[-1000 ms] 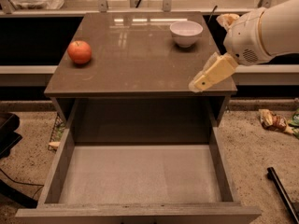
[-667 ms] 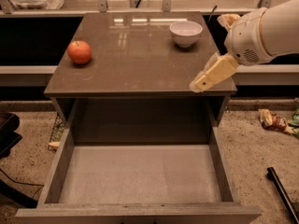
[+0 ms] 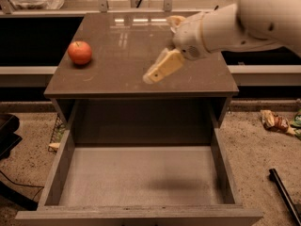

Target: Place apple into top drawer

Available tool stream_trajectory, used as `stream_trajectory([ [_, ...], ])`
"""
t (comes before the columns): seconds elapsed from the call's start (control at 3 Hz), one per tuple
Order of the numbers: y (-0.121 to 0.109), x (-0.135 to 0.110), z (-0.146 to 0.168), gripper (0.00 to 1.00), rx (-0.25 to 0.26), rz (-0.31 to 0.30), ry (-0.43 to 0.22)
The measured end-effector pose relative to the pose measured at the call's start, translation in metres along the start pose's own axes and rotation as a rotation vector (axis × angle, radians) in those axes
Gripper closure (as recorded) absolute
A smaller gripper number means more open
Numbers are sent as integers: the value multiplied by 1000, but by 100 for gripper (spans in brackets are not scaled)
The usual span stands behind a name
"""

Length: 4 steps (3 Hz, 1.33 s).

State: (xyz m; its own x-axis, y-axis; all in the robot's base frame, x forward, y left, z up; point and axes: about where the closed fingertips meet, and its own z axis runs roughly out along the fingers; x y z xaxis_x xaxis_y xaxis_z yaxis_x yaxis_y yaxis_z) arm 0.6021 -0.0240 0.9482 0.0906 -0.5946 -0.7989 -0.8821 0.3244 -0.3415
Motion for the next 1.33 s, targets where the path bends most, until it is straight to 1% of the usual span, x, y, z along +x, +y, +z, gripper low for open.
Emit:
stream_trajectory([
  [0.33, 5, -24, 74, 0, -81, -1, -96],
  [0.67, 14, -32, 132, 0, -130, 25, -190],
  [1.0, 7, -41, 182, 0, -147, 49, -228],
  [1.33, -20, -58, 226, 0, -148, 123, -222],
])
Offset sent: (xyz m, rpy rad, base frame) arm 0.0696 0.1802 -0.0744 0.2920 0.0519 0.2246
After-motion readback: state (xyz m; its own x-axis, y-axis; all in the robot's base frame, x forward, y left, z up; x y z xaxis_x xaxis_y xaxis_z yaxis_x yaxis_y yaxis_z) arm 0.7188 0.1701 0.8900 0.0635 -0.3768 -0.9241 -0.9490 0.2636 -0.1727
